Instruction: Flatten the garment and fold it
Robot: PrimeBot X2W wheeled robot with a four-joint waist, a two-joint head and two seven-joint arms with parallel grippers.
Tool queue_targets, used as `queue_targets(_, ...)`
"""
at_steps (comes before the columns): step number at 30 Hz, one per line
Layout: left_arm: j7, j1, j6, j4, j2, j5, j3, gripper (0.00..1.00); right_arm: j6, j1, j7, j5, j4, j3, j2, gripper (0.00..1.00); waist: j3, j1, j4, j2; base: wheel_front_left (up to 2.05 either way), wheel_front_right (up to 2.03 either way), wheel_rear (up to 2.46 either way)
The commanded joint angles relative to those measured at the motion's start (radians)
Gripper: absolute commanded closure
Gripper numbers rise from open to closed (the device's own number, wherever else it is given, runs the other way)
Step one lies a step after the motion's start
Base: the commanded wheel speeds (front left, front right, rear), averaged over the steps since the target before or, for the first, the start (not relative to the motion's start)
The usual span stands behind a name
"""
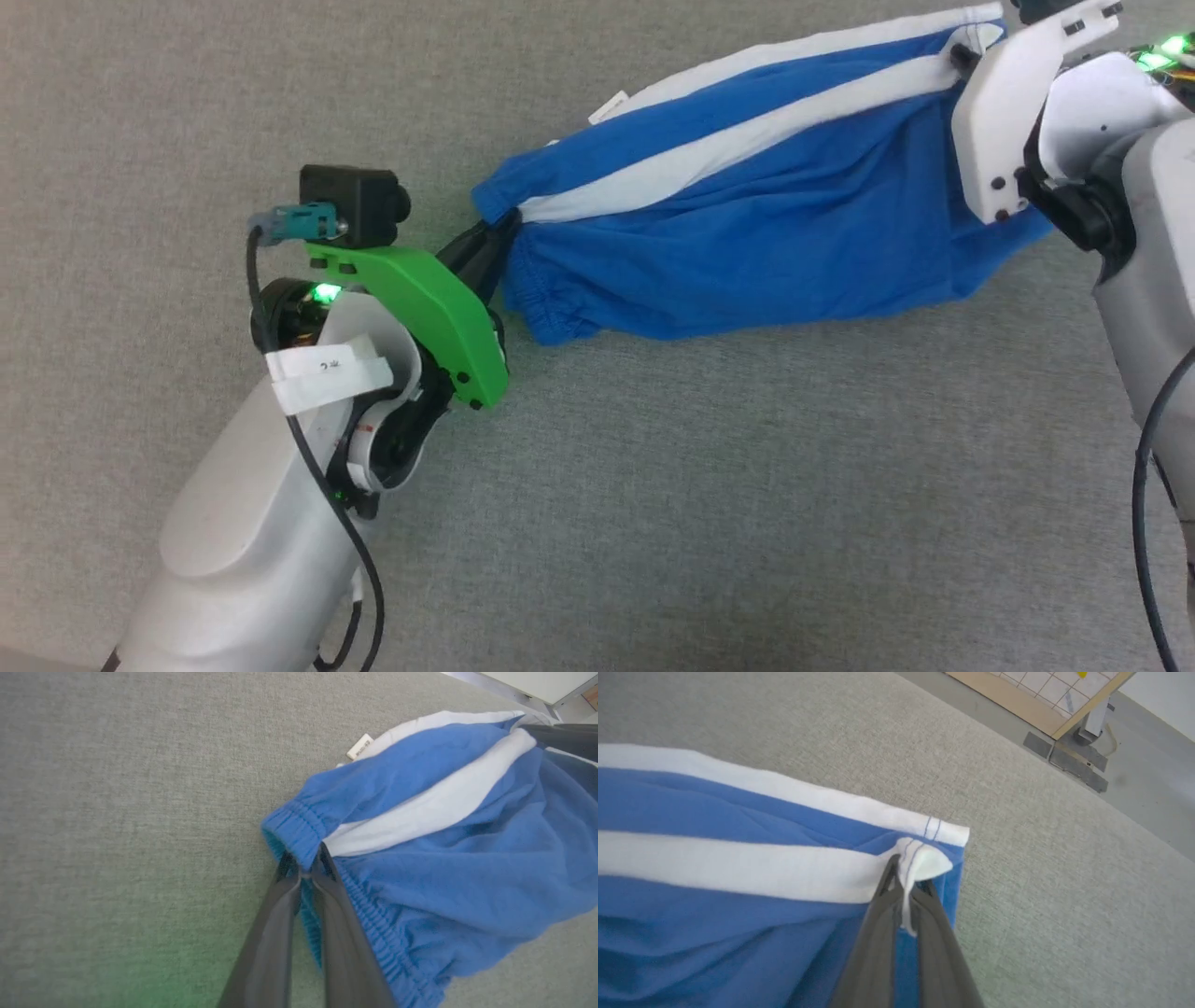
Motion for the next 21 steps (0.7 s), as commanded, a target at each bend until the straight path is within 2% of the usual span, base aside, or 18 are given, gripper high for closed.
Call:
queue_targets(1, -0.017, 0.004, -0.003, 0.015, -0.011, 0.004, -0.005, 0.00, -0.002, -0.025, -0.009, 0.034, 0.047, 0.013, -0.004, 0.00, -0.004, 0.0000, 0.011, 0.0000, 0.00, 0.00, 0.00)
queue_targets(9, -0.091, 0.087, 0.001, -0.029, 0.033, 0.040, -0.002, 0.00, -0.002, 0.034, -0.086, 0.138, 0.060, -0.009, -0.013, 0.00, -0.080, 0.0000, -0.005, 0.0000, 0.00, 0.00, 0.00)
queue_targets(13, -0.219, 0.150, 0.015, -0.042, 0.045, 0.073, 0.030, 0.00, -0.002, 0.105, -0.160, 0.175, 0.024, -0.057, -0.009, 0.00, -0.126, 0.0000, -0.013, 0.0000, 0.00, 0.00, 0.00)
queue_targets(21, -0.529, 0.236, 0.026, 0.032, 0.009, 0.134, 0.091, 0.00, -0.002, 0.276, -0.341, 0.178, -0.064, -0.213, 0.062, 0.00, -0.182, 0.0000, -0.018, 0.0000, 0.00, 0.00, 0.00)
